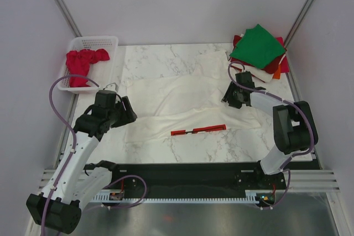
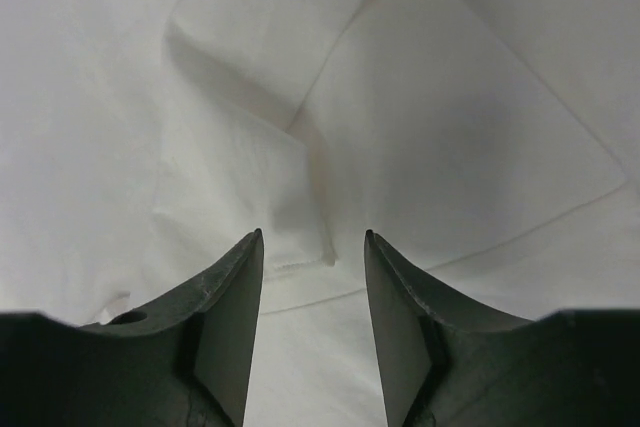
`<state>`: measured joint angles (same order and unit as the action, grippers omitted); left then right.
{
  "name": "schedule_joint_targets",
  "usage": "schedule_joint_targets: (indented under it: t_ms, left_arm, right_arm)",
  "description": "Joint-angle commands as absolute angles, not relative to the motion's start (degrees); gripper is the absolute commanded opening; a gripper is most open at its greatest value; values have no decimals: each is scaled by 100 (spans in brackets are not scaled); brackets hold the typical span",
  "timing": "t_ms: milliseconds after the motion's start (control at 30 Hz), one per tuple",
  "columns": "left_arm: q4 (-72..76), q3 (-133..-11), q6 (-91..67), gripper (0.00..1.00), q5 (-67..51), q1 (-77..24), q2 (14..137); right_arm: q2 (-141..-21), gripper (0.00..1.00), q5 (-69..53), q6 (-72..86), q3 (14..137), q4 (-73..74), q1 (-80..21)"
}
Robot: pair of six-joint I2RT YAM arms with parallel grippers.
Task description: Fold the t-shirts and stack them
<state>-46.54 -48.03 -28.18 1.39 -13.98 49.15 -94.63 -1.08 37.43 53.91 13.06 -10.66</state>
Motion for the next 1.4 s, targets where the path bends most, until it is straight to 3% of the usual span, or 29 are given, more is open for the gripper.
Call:
schedule_joint_targets:
  t_ms: [0,200,300,433,600,867,1000,1200,1367]
  left_arm:
    - [-4509,-4816,-2883,66,184,-1415,4869]
    - [-4500,-4816,-2883,66,220,-1441,4843]
    - [-4500,-4816,-2892,66,228,-1441,4843]
    - [-4500,-4816,-2883,66,211,-1450,4852]
    - [-4500,-4816,-2883,65,220,-1450,4851]
    - [-4500,-4816,-2883,65,237,-1441,4834]
    - [-4509,-4816,-2883,65,255,-1450,4825]
    - [-4491,-4799,-2892,65,264,-1476,4930]
    - [-4509,-4799,-2927,64,114,-1494,5168]
  right_arm:
    - [-9632,52,-395,3788,5344,853,-1099]
    - [-9756,34,-439,3788,5396,800,-1108]
    - [-9712,16,-457,3788,5396,809,-1125]
    - [-9615,2,-466,3753,5527,922,-1213]
    - [-9694,0,-518,3832,5949,1098,-1494]
    - [-10405,1,-510,3903,7768,1371,-2056]
    - [-11265,66,-984,3614,8716,1484,-2109]
    - [-10594,86,-71,3287,8212,1863,-1952]
    - [-9292,86,869,3234,6963,2047,-1505]
